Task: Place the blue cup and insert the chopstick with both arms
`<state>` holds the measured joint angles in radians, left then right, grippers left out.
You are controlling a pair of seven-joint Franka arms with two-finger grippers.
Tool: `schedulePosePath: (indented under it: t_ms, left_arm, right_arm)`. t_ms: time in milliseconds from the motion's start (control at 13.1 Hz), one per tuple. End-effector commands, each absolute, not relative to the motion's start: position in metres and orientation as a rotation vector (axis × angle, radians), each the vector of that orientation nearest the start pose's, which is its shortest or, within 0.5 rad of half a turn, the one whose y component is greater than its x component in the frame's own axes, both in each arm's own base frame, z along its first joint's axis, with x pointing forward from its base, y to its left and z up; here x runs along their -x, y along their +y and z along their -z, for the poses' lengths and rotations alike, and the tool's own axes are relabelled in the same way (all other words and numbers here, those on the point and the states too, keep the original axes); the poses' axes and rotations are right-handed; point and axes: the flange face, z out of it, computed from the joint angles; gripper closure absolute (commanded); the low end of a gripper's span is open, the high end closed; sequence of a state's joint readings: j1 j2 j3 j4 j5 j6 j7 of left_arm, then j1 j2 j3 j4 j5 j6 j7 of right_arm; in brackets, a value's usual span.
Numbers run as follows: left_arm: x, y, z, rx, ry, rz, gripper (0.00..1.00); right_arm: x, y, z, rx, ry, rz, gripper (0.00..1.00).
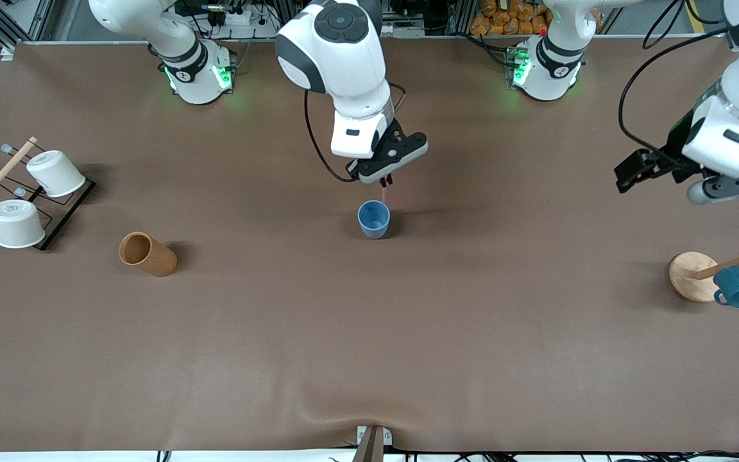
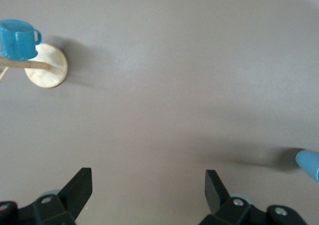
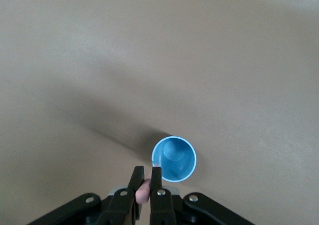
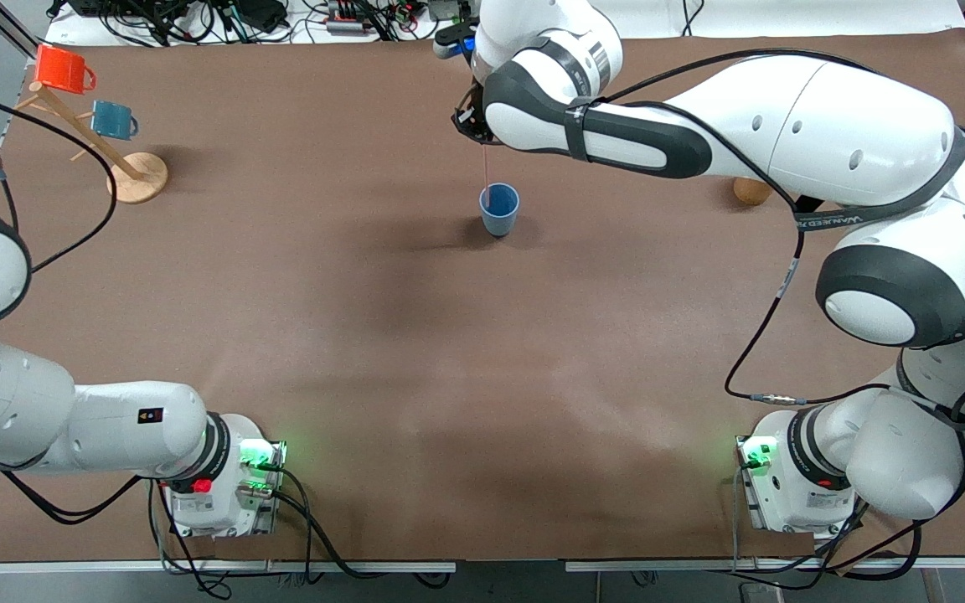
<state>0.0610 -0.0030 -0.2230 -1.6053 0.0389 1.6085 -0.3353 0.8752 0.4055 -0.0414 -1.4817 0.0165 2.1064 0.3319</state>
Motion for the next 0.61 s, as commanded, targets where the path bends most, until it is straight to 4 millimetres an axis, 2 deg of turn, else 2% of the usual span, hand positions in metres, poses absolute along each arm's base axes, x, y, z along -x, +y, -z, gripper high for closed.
schedulePosePath:
  t_ms: [0,382,535]
  left_arm:
    - [-0.523,-0.071,-0.617,3.138,-0.291,-0.002,0.00]
    - [-0.514,-0.050,-0.619,3.161,-0.150,-0.007,0.00]
    - [-0.510,-0.049,-0.622,3.162,-0.142,-0.027,0.00]
  right_arm:
    - [-0.471,0.520,-0.461,2.932,-0.724,0.295,1.00]
    - [-0.473,0.527,-0.438,2.938,-0.747,0.315,1.00]
    - [-0.476,0.529,-0.428,2.945,-0.763,0.332,1.00]
